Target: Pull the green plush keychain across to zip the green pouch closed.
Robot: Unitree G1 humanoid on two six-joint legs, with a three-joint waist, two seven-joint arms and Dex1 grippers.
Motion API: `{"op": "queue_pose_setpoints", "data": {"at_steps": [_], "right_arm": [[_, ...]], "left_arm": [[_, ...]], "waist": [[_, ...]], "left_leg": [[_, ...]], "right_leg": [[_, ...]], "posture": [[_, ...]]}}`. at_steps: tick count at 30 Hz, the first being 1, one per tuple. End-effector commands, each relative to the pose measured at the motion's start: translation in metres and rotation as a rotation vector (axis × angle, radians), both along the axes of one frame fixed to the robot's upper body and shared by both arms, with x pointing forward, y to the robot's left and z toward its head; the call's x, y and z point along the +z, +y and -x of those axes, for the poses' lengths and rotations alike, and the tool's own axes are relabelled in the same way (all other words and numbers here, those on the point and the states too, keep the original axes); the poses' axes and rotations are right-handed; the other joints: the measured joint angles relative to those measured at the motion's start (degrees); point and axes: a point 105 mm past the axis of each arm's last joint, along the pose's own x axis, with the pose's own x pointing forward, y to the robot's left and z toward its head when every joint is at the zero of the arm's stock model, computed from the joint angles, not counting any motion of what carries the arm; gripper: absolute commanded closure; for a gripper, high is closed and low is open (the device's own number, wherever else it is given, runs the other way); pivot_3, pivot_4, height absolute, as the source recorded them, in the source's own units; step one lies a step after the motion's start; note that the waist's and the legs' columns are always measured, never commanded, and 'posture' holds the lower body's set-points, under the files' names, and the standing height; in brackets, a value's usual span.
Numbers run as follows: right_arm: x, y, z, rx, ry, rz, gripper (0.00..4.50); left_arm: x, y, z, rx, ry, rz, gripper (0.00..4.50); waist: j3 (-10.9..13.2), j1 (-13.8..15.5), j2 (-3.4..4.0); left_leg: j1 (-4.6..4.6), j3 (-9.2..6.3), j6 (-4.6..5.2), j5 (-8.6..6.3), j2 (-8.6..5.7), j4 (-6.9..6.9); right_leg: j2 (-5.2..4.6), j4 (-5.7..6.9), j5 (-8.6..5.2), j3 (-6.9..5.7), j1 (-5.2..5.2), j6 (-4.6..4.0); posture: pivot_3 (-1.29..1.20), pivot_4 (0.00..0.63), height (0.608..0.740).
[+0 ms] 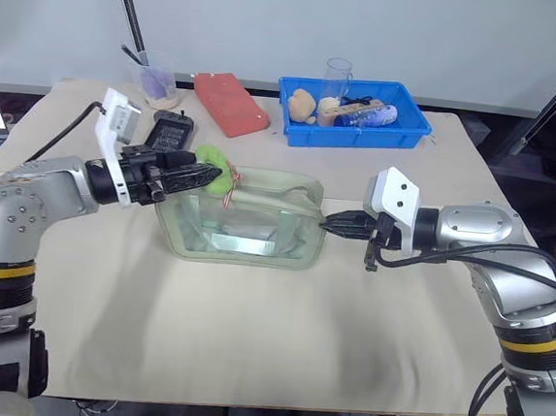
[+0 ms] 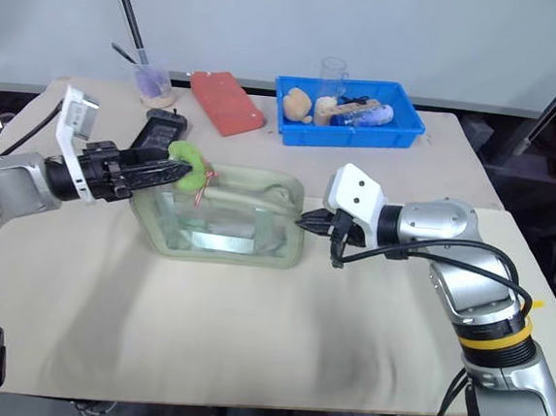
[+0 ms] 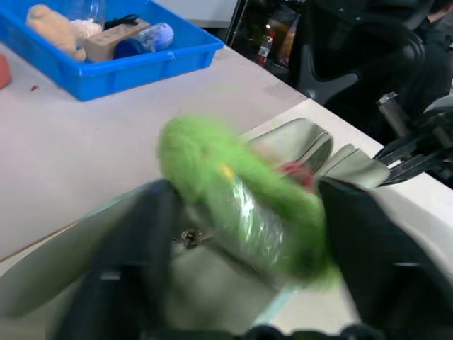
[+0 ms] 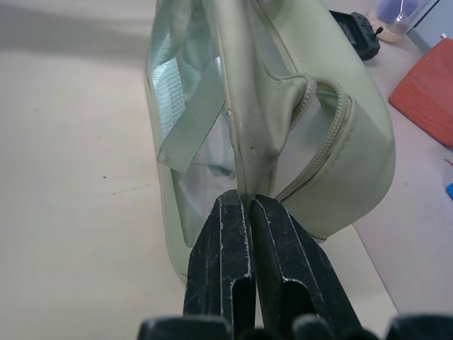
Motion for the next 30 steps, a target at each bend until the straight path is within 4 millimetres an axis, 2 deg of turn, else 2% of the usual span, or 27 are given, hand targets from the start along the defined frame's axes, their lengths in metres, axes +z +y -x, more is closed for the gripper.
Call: {"op": "queue_pose_setpoints", "data": {"at_steps": [1, 4, 8, 10, 12, 15, 19, 20, 21, 24, 25, 28, 29, 30], "right_arm": [[0.015, -0.004, 0.0, -0.016, -0.054, -0.014, 4.5], [0.015, -0.003, -0.001, -0.012, -0.055, -0.015, 4.5], [0.016, -0.002, -0.003, -0.003, -0.054, -0.017, 4.5], [0.016, -0.001, -0.003, 0.003, -0.054, -0.017, 4.5], [0.016, 0.0, -0.003, 0.007, -0.054, -0.017, 4.5], [0.016, 0.002, -0.003, 0.015, -0.051, -0.018, 4.5], [0.016, 0.003, -0.002, 0.019, -0.048, -0.014, 4.5], [0.016, 0.003, -0.002, 0.019, -0.048, -0.014, 4.5], [0.016, 0.003, -0.002, 0.018, -0.047, -0.013, 4.5], [0.016, 0.003, 0.0, 0.019, -0.044, -0.014, 4.5], [0.016, 0.003, 0.001, 0.019, -0.042, -0.015, 4.5], [0.015, 0.003, 0.002, 0.018, -0.04, -0.012, 4.5], [0.015, 0.002, 0.002, 0.018, -0.038, -0.011, 4.5], [0.015, 0.002, 0.002, 0.018, -0.03, -0.012, 4.5]], "left_arm": [[0.029, 0.017, 0.012, 0.001, -0.102, -0.049, 0.06], [0.026, 0.028, 0.019, 0.008, -0.124, -0.168, 0.06], [-0.01, 0.041, 0.031, -0.033, -0.113, -0.461, 0.06], [-0.022, 0.039, 0.036, -0.074, -0.119, -0.525, 0.06], [-0.03, 0.038, 0.032, -0.07, -0.161, -0.591, 0.06], [-0.035, 0.034, 0.017, -0.013, -0.215, -0.566, 0.06], [-0.045, 0.025, 0.011, -0.015, -0.23, -0.542, 0.06], [-0.047, 0.024, 0.01, -0.016, -0.229, -0.535, 0.58], [-0.048, 0.023, 0.009, -0.016, -0.229, -0.53, 0.82], [-0.047, 0.023, 0.009, -0.026, -0.227, -0.525, 2.21], [-0.047, 0.023, 0.009, -0.025, -0.228, -0.527, 2.53], [-0.046, 0.026, 0.007, -0.024, -0.232, -0.545, 4.1], [-0.046, 0.027, 0.007, -0.026, -0.232, -0.549, 4.39], [-0.047, 0.027, 0.006, -0.028, -0.233, -0.556, 4.46]], "waist": [[0.0, 0.0, 0.0], [0.0, 0.01, 0.0], [0.01, -0.06, 0.02], [0.01, 0.12, 0.02], [0.01, 0.45, 0.01], [0.01, 0.73, 0.02], [0.01, 0.52, 0.01], [0.01, 0.4, 0.01], [0.01, 0.36, 0.01], [0.01, 0.1, 0.01], [0.01, 0.12, 0.01], [0.01, 0.2, 0.01], [0.01, 0.21, 0.01], [0.01, 0.21, 0.01]], "left_leg": [[-0.01, 0.0, 0.0, 0.0, 0.0, 0.0], [-0.03, 0.0, 0.0, 0.0, -0.03, 0.0], [0.0, 0.05, 0.0, 0.0, -0.02, -0.09], [0.0, 0.06, 0.0, 0.0, 0.01, -0.12], [-0.03, 0.06, 0.0, 0.0, 0.04, -0.11], [-0.05, 0.07, -0.01, 0.0, 0.02, -0.1], [-0.05, 0.07, 0.0, 0.0, 0.0, -0.09], [-0.08, 0.07, 0.0, 0.0, 0.01, -0.09], [-0.09, 0.07, 0.0, 0.0, 0.01, -0.09], [-0.1, 0.07, 0.01, -0.01, 0.02, -0.1], [-0.09, 0.07, 0.01, -0.01, 0.03, -0.1], [-0.09, 0.07, 0.01, -0.01, 0.01, -0.1], [-0.09, 0.07, 0.01, -0.01, 0.01, -0.1], [-0.08, 0.07, 0.01, 0.0, 0.01, -0.1]], "right_leg": [[0.0, -0.01, 0.0, 0.0, 0.0, 0.0], [-0.03, -0.03, -0.01, 0.0, -0.01, 0.01], [-0.06, -0.1, -0.02, 0.0, -0.03, -0.04], [-0.07, -0.1, -0.04, -0.01, -0.06, -0.09], [-0.07, -0.1, -0.05, -0.06, -0.08, -0.1], [-0.09, -0.1, -0.05, -0.08, -0.06, -0.09], [-0.09, -0.11, -0.04, -0.07, -0.03, -0.06], [-0.08, -0.11, -0.04, -0.07, -0.05, -0.06], [-0.08, -0.11, -0.04, -0.07, -0.06, -0.06], [-0.07, -0.1, -0.04, -0.07, -0.08, -0.06], [-0.07, -0.1, -0.04, -0.07, -0.08, -0.06], [-0.07, -0.09, -0.04, -0.07, -0.07, -0.05], [-0.07, -0.09, -0.04, -0.07, -0.08, -0.05], [-0.07, -0.09, -0.04, -0.07, -0.07, -0.05]], "posture": [[0.0, 0.15, 0.74], [0.0, 0.15, 0.74], [0.0, 0.15, 0.74], [0.0, 0.15, 0.74], [0.0, 0.15, 0.74], [0.0, 0.15, 0.74], [0.0, 0.15, 0.74], [0.0, 0.15, 0.74], [0.0, 0.15, 0.74], [0.0, 0.15, 0.74], [0.0, 0.15, 0.74], [0.0, 0.15, 0.74], [0.0, 0.15, 0.74], [0.0, 0.15, 0.74]]}}
